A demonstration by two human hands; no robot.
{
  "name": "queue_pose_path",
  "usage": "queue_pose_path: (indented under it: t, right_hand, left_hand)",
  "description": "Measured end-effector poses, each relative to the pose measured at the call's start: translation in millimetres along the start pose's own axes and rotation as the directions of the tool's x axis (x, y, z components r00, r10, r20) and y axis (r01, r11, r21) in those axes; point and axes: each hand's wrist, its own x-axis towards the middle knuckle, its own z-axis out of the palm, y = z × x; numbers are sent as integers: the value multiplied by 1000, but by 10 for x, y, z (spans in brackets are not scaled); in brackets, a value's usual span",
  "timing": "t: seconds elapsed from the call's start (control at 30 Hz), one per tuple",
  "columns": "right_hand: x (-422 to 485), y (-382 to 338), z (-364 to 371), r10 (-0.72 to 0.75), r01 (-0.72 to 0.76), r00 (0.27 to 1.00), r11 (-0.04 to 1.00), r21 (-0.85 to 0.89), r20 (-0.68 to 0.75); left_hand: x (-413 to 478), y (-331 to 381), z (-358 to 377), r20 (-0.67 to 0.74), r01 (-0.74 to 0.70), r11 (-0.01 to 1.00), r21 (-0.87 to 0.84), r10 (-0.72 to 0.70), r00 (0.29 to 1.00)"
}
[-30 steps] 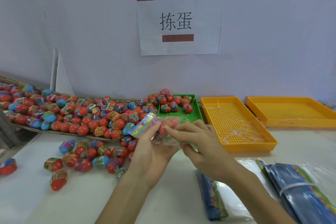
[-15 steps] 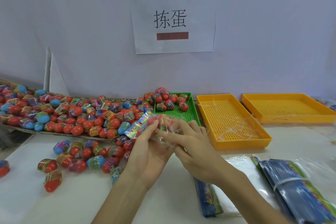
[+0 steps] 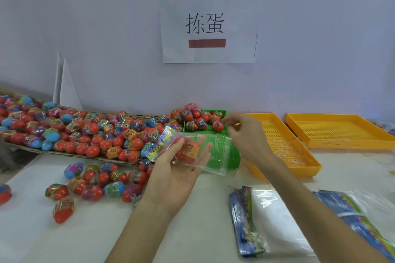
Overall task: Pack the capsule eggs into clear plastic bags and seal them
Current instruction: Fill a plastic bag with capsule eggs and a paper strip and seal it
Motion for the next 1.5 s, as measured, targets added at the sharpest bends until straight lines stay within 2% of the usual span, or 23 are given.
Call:
queue_pose_path:
  t: [0.07,0.13,0.2,0.27,0.33,0.37,0.4,0.47,0.53,0.57,0.67,0.73,0.93,1.07,1.3,1.5]
  right_hand:
    - [257,106,174,3,39,990,952,-303,138]
    - [487,203,315,7,126,972,827,-549,235]
    - [654,281,415,16,179,962,717,-674,273]
    - [733,347,471,-1,190,966,679,-709,258]
    - [731,333,458,-15,171,973,717,-676,230]
    - [709,305,419,-26,142,981,775,-616,194]
    - [670,259,356,-30,98,990,856,-508,139]
    - [516,128,162,0,2,1000,986,-167,11]
    - [240,-30,-76,8,3,998,986,164,-66]
    - [84,-109,-191,-26,51,995,962,270,-95]
    - [-330,-304,-419,-166,198,980,897,396,-113]
    - [-494,-345,-448,-221,232,973,889,396,-72]
    - [-590,-299,-344,-308,297,951,939,175,39]
    - [-611,-325,-274,-331,332,943,941,60,-22]
    - [-607,-272,-188,-310,315,935,949,5,-173]
    - [-609,-234,-119,-280,278,957,960,-35,-72]
  left_hand:
    - [5,15,-5,-21,3,1000,-30,-3,1000]
    - [18,35,-31,-31,2,997,-72,-5,1000]
    - [44,51,-68,-19,3,992,-125,-5,1000]
    - [62,68,-90,3,8,985,-170,-7,1000]
    - [67,81,-92,20,18,983,-184,-15,1000]
    - [69,83,-87,19,21,981,-192,-17,1000]
    - [64,83,-79,14,25,979,-202,-22,1000]
    - [52,83,-70,22,33,978,-207,-29,999]
    - [42,78,-56,43,28,980,-196,-20,999]
    - [34,76,-52,47,22,982,-186,-13,999]
    - [14,77,-35,27,17,993,-113,-14,1000]
    - [5,77,-30,25,21,997,-76,-19,999]
    - [6,78,-55,87,17,999,-50,-12,996]
    - [-5,32,-38,128,18,1000,-7,-17,992]
    - [0,-40,-43,155,78,997,23,-81,985]
    - [-6,-62,-28,181,67,997,42,-73,981]
